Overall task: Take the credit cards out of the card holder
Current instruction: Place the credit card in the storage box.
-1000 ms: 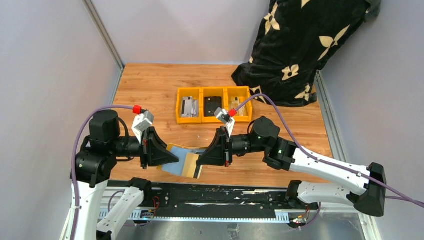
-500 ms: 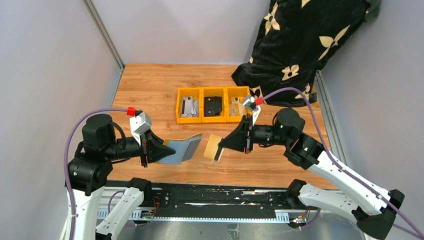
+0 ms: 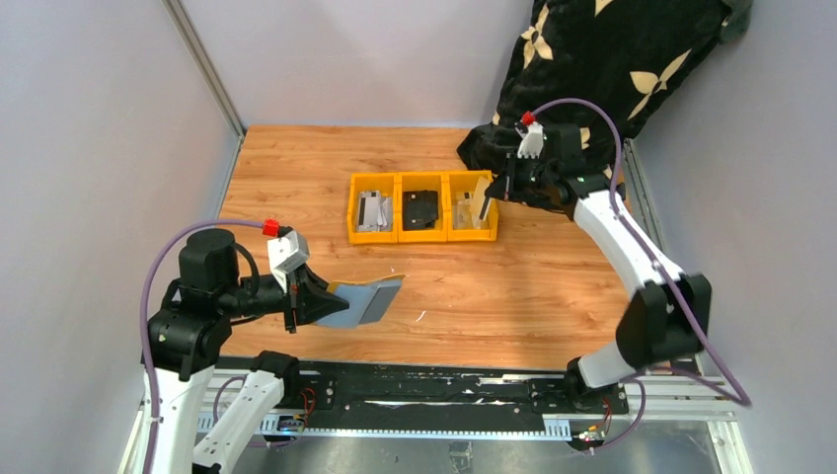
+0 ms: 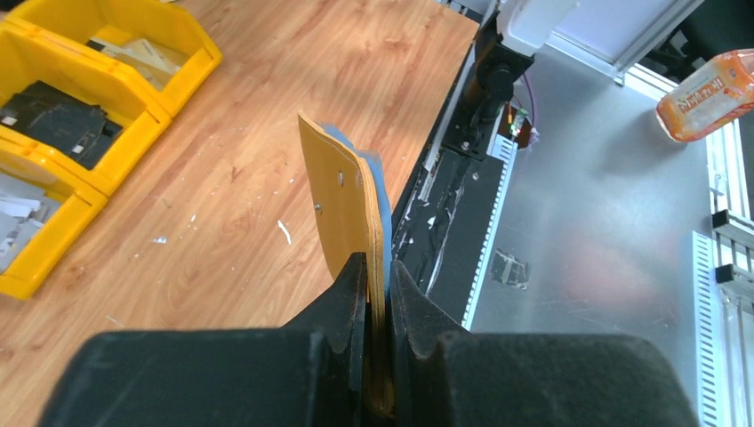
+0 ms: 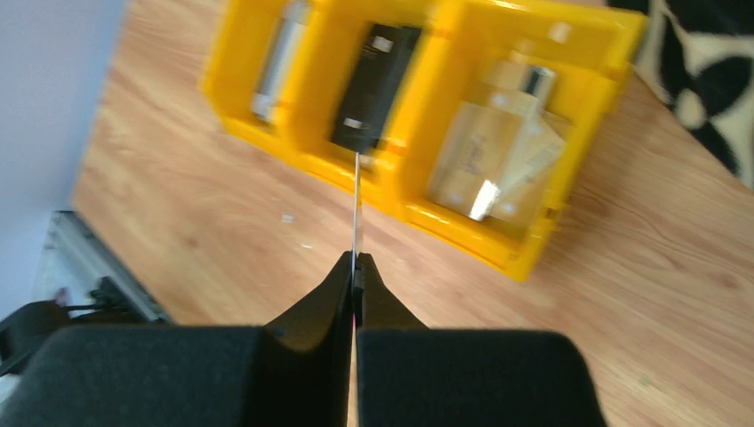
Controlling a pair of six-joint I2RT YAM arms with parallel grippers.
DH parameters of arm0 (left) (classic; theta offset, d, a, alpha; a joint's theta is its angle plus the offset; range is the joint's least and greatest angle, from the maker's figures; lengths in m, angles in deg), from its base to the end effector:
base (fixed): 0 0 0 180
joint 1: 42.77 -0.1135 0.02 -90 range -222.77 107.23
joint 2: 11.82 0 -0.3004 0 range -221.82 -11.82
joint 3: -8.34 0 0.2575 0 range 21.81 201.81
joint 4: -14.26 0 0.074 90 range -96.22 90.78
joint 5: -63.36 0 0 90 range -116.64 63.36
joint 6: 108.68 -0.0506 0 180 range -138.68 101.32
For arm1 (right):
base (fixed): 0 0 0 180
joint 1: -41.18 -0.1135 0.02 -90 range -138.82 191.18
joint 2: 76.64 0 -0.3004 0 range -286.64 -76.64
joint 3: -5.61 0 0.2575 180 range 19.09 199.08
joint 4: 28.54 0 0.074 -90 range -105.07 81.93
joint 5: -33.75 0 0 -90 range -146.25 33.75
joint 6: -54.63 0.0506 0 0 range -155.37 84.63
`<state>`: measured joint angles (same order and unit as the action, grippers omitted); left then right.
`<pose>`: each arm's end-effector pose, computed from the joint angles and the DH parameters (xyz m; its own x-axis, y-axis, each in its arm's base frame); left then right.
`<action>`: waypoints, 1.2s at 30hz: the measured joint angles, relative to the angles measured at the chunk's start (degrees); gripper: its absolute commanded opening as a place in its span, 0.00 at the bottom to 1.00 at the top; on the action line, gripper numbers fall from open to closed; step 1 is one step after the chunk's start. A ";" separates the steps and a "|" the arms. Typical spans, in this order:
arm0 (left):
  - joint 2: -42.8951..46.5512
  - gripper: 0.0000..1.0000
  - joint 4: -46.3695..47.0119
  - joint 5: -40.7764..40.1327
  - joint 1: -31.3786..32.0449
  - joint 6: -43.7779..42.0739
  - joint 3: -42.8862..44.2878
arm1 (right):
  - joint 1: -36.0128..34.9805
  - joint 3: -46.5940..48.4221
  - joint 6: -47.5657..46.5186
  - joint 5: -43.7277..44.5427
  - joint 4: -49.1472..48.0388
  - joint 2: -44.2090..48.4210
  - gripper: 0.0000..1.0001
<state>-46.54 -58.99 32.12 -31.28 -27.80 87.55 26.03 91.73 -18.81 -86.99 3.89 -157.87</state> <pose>0.0351 -0.0513 0.4168 -0.3327 0.1515 -0.9308 0.9020 0.3392 -0.2672 0.3165 0.1125 0.3780 -0.6165 0.0869 -0.7825 -0.5074 0.7161 0.4793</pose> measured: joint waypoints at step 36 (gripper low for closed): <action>-44.44 0.07 15.72 -48.92 22.16 -30.51 -12.13 | -0.09 19.39 -7.80 8.96 6.27 -27.34 0.67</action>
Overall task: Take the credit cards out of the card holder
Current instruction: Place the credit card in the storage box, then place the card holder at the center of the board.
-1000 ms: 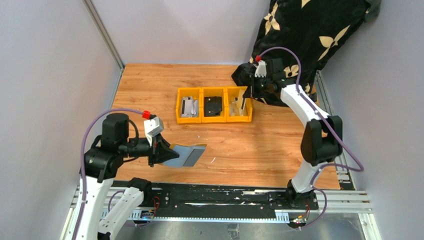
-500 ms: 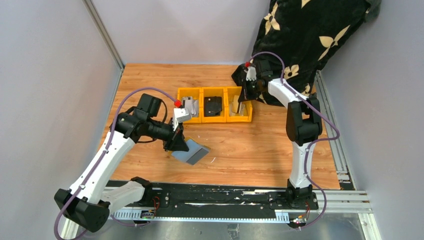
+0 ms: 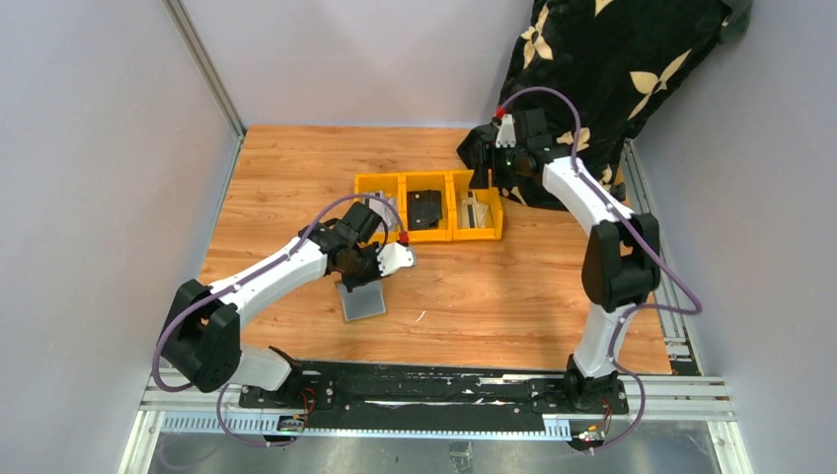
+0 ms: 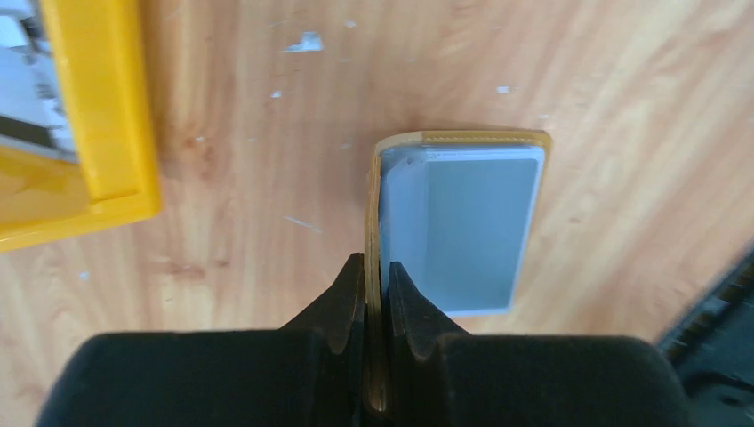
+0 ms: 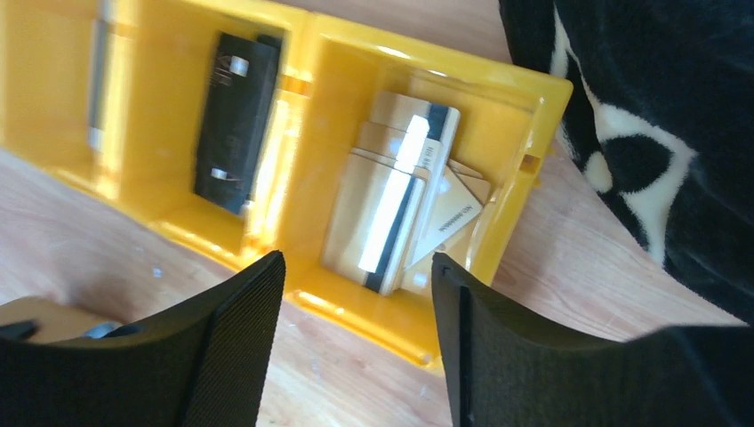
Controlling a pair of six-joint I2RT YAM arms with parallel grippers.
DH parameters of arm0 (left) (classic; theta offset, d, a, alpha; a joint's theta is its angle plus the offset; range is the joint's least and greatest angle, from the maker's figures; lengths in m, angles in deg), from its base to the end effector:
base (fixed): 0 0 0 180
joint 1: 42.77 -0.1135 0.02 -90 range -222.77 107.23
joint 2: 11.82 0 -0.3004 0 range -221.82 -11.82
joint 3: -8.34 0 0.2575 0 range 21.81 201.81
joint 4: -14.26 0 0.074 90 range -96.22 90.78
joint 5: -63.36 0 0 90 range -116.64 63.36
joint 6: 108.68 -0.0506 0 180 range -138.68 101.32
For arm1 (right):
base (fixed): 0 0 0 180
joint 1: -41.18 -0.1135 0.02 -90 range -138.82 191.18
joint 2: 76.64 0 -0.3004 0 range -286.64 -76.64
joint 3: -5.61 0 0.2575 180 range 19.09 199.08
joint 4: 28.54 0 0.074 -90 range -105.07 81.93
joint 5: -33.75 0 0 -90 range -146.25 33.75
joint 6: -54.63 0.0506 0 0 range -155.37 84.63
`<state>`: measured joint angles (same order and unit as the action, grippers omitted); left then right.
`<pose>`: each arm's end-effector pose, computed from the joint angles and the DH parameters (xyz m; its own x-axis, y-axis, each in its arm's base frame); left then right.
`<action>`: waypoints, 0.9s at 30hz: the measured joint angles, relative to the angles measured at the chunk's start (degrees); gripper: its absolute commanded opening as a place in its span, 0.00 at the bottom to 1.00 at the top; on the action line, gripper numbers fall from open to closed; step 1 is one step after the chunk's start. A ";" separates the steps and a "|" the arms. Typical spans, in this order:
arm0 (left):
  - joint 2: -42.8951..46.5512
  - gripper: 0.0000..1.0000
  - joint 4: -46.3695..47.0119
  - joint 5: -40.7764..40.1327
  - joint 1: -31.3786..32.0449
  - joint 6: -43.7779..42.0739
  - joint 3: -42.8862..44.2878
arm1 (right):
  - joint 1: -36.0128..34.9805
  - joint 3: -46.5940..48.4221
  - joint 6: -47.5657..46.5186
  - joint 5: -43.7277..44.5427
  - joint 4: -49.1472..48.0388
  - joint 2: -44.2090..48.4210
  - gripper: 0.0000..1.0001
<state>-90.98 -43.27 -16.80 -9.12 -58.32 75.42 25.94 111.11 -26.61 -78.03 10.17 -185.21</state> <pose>0.2104 -0.1504 0.2386 -0.2209 0.9022 -0.3705 0.9564 0.2748 0.0989 0.4418 0.1398 0.3039 -0.7132 -0.0477 -0.6994 -0.4072 0.8403 0.3579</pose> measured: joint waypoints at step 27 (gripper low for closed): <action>26.27 1.00 5.97 -1.88 4.83 -2.75 -16.24 | -5.75 -39.34 6.69 11.23 -6.99 52.00 0.84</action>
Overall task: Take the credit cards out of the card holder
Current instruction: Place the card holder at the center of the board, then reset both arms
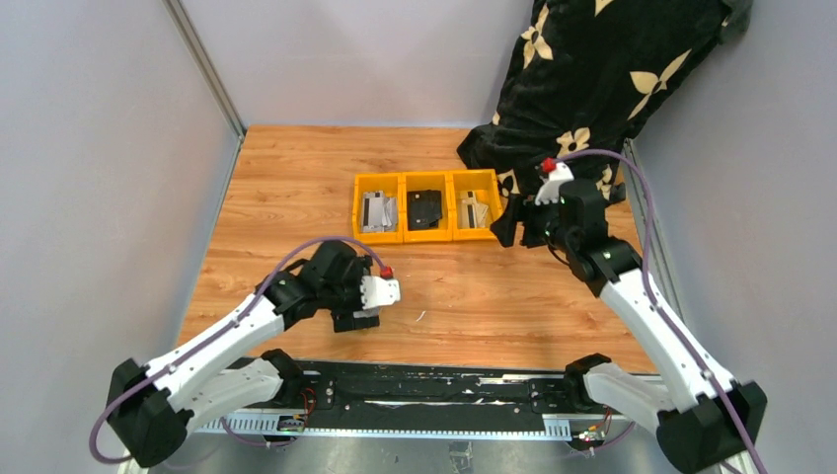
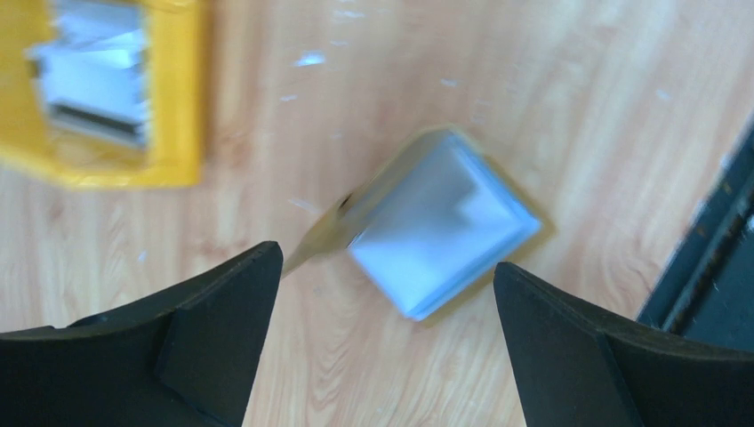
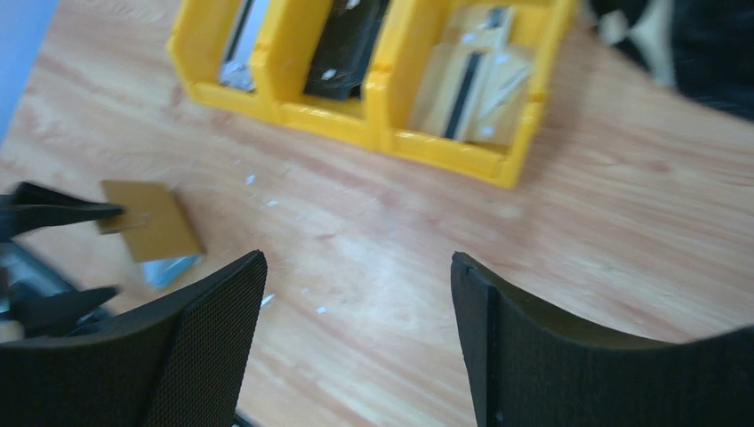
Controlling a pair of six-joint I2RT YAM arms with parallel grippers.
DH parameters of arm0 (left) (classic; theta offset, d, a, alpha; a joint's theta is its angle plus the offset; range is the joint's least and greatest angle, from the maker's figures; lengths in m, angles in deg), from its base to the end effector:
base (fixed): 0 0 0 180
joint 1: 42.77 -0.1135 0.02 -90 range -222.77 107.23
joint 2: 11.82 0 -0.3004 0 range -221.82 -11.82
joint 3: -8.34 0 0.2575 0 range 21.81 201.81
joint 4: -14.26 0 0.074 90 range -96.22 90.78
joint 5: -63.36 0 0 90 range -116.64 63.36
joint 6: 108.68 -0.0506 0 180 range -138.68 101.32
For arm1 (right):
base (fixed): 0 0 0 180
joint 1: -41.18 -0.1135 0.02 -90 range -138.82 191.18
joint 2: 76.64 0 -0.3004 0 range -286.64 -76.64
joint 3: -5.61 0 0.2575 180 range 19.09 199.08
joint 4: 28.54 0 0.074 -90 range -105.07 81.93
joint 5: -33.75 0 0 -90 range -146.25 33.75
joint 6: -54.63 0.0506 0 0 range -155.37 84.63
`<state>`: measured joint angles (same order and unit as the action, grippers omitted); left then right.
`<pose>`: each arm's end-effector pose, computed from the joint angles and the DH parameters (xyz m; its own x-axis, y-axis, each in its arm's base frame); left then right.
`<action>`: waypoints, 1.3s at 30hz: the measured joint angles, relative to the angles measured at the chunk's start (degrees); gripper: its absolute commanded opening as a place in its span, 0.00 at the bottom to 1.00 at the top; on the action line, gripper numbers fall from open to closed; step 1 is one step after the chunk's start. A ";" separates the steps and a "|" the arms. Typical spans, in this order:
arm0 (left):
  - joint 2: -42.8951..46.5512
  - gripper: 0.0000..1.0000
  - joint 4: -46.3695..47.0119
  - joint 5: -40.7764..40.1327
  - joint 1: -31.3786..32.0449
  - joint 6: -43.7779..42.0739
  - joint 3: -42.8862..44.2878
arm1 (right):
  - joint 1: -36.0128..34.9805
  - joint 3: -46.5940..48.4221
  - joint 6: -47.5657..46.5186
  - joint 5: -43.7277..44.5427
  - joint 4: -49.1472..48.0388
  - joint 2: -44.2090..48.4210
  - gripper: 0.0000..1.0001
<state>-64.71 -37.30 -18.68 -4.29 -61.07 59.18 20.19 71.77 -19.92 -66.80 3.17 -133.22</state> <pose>0.1285 -0.1111 0.2439 -0.0066 0.8582 -0.5133 0.9275 0.1972 0.3176 0.2050 0.0886 0.3605 -0.4750 0.0983 -0.8745 -0.3984 0.8621 0.3133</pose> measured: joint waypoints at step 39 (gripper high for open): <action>-26.77 1.00 111.91 13.25 -48.98 46.42 -36.37 | 12.55 -45.94 -18.38 40.92 -78.20 -17.79 0.88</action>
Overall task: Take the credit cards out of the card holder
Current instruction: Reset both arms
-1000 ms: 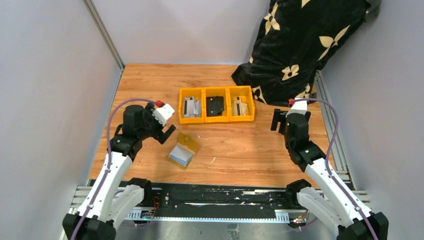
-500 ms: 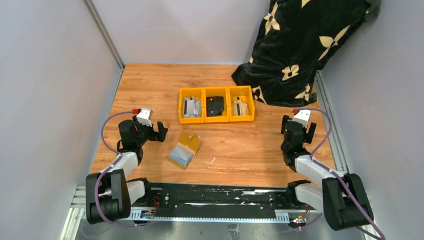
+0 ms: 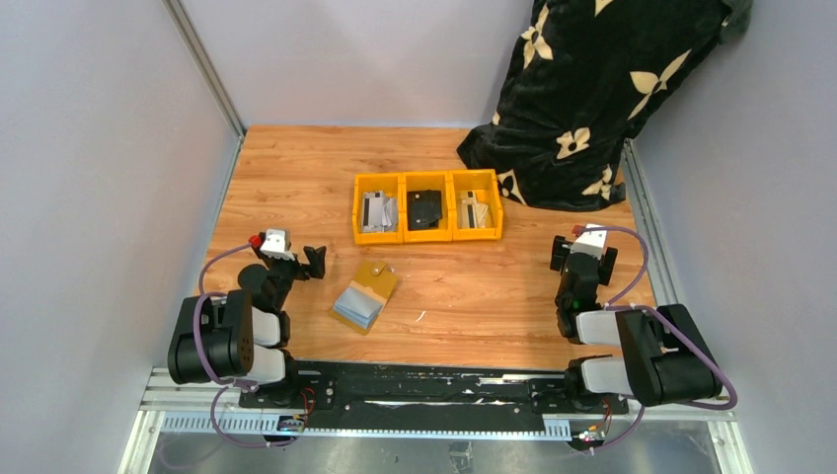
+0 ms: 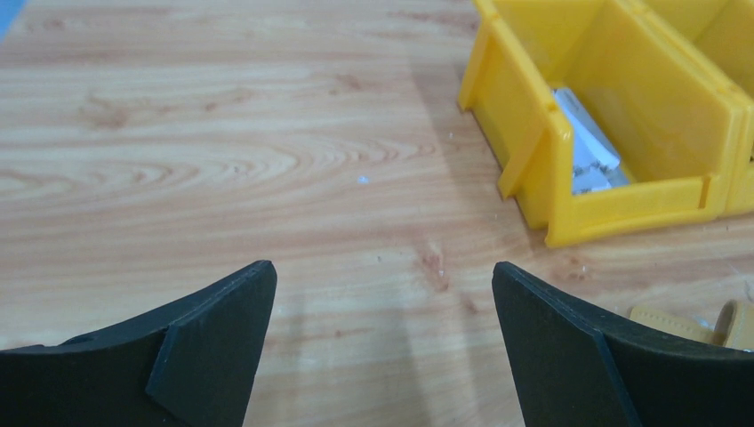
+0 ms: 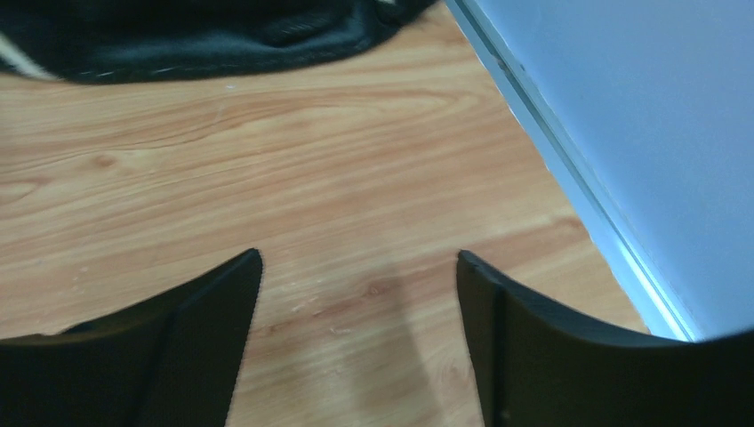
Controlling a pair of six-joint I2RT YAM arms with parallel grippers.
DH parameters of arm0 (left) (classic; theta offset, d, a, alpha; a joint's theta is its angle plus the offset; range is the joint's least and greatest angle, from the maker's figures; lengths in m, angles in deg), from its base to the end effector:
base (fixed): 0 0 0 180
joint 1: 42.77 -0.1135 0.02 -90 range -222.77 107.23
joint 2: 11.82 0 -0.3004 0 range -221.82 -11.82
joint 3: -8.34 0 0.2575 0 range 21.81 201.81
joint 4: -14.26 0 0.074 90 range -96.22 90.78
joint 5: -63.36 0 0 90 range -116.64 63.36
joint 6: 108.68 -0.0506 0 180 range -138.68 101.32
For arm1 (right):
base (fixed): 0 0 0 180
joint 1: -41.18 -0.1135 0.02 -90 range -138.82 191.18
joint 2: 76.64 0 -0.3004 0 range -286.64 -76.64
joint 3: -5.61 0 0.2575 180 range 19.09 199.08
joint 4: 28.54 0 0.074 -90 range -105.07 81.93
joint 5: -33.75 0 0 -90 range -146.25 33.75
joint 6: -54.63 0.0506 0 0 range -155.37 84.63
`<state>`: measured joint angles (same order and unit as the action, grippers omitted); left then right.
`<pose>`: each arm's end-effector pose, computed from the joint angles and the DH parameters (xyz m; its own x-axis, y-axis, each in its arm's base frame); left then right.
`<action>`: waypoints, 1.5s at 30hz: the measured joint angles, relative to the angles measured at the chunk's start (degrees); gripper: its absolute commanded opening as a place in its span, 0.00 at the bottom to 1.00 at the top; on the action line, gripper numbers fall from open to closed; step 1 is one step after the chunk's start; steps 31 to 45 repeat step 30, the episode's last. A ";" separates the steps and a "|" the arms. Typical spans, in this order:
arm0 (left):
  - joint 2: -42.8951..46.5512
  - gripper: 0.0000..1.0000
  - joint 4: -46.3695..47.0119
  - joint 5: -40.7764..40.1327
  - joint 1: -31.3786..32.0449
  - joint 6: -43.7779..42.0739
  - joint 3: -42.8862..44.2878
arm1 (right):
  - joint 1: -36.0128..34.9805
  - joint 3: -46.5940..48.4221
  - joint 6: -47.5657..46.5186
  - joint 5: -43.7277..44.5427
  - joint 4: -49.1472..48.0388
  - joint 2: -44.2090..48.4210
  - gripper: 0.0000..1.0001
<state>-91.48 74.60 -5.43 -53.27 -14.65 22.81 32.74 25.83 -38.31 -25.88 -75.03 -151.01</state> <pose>0.1949 0.0175 0.1650 -0.0959 -0.0844 -0.9918 0.1783 0.9788 -0.1005 0.2080 0.0050 0.1784 -0.1506 -0.0671 -0.9863 0.3618 0.9248 -0.1181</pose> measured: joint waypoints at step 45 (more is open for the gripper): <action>0.22 1.00 -11.04 -12.44 8.81 -5.33 9.05 | 3.72 4.83 -1.36 -9.75 -3.37 -7.02 0.94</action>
